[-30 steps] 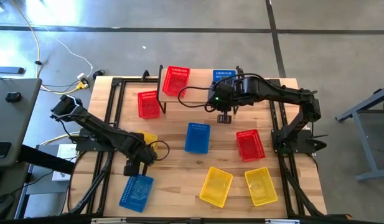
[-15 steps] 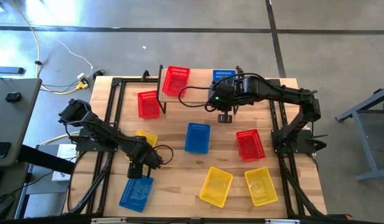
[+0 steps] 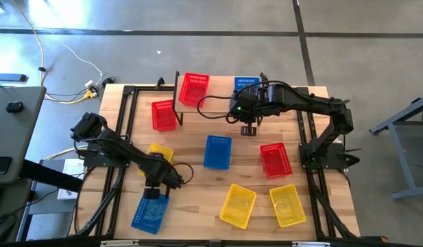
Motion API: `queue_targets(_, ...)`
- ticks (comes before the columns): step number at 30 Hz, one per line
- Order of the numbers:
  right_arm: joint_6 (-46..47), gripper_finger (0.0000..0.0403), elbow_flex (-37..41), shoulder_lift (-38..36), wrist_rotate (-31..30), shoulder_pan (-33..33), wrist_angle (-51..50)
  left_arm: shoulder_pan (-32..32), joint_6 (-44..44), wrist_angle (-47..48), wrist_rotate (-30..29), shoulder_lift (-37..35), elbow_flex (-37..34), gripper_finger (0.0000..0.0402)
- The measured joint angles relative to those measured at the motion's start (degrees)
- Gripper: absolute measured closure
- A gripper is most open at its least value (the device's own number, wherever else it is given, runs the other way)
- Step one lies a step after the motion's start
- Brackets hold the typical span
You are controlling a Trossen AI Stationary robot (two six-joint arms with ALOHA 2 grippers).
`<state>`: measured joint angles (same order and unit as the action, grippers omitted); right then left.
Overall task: Stack baskets on shelf by color
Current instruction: Put the top yellow bin on the shelf
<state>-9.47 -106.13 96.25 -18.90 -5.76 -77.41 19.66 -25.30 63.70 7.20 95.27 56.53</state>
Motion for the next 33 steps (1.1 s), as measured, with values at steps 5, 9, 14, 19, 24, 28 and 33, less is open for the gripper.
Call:
queue_targets(5, 0.0, 0.0341, 0.0, 0.0, 0.0, 0.0, 0.0, 0.0, -0.2, -0.5, 0.8, 0.0, 0.4, 0.0393)
queue_targets(9, 0.0, 0.0341, 0.0, 0.0, -0.6, 0.0, -0.1, 0.0, -0.6, -0.5, 0.9, 0.0, 1.5, 0.0390)
queue_targets(14, 0.5, 0.0341, 0.0, -0.1, -4.6, 0.0, -0.8, 0.0, -0.7, -0.4, 0.9, -0.5, 4.3, 0.0397)
queue_targets(19, 1.5, 0.0341, 0.0, -0.8, -5.6, -0.3, -1.0, -0.6, -1.0, 0.6, -0.2, -1.0, 8.1, 0.0397)
queue_targets(24, 5.3, 0.0341, 0.0, -1.7, -7.6, -1.5, -1.7, -2.9, -1.0, 1.4, -3.1, -1.7, 12.4, 0.0399)
queue_targets(28, 7.5, 0.0341, 0.0, -2.8, -8.1, -2.9, -2.3, -5.2, 0.0, 2.2, -5.7, -2.4, 16.5, 0.0399)
queue_targets(33, 9.8, 0.0341, 0.0, -4.4, -8.0, -4.5, -2.3, -8.5, 1.7, 2.8, -9.3, -3.1, 22.2, 0.0400)
